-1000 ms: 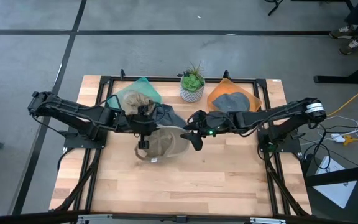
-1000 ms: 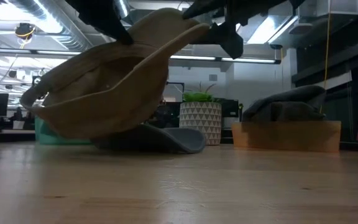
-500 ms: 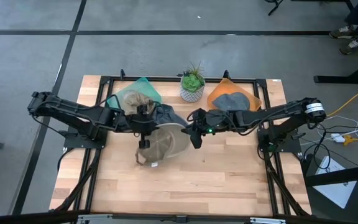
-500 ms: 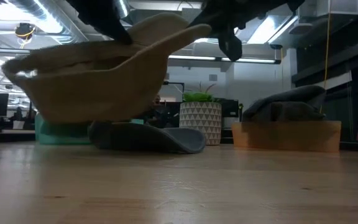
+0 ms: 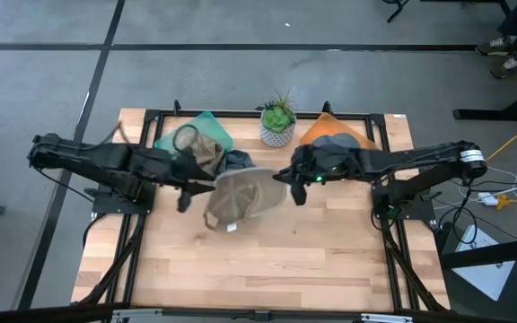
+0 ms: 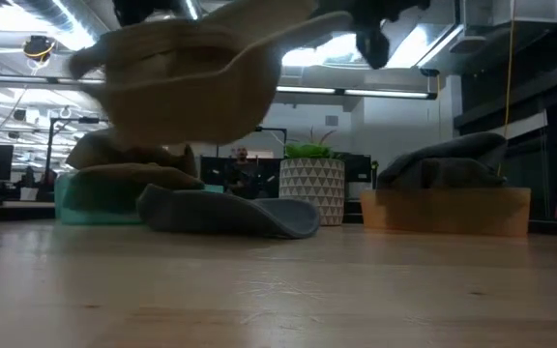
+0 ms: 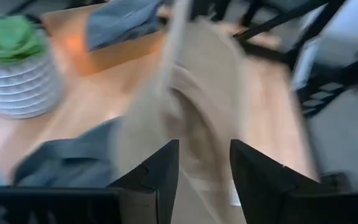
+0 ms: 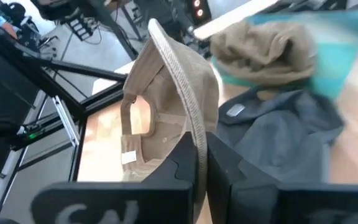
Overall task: Pick & Place hat
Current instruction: Put the brown cap into the green bin
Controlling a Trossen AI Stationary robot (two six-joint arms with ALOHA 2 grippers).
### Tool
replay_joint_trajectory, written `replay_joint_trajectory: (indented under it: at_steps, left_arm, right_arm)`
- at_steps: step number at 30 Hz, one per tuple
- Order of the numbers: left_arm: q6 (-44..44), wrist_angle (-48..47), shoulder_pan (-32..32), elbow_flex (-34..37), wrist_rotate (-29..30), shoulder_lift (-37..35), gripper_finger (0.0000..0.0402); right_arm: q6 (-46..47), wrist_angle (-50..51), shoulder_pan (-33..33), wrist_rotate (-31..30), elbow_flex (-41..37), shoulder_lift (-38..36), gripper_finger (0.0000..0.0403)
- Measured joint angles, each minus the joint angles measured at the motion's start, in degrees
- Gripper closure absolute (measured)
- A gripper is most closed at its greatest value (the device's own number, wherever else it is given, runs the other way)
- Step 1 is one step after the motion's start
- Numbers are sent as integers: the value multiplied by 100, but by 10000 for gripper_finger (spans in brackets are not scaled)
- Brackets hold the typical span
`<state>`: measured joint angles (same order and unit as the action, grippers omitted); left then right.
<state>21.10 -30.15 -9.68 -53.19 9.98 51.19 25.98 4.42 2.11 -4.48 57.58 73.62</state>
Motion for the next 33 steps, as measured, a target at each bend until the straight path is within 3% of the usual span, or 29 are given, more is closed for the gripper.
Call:
replay_joint_trajectory:
  at_steps: [6, 14, 25, 33]
  left_arm:
    - [656, -417, -151, -2, -54, -584, 268]
    - [881, -862, -229, 2, -106, -424, 298]
    - [-1037, 897, -84, 3, 208, 344, 330]
    - [-2401, 1285, 541, 3, -77, 377, 355]
  right_arm:
    - [-126, 320, -216, -35, 2, -721, 389]
    - [-374, 614, -438, -26, 4, -1610, 389]
    - [-234, 430, -512, -9, 6, -1648, 389]
    - [-188, -637, -507, 645, 6, -1101, 389]
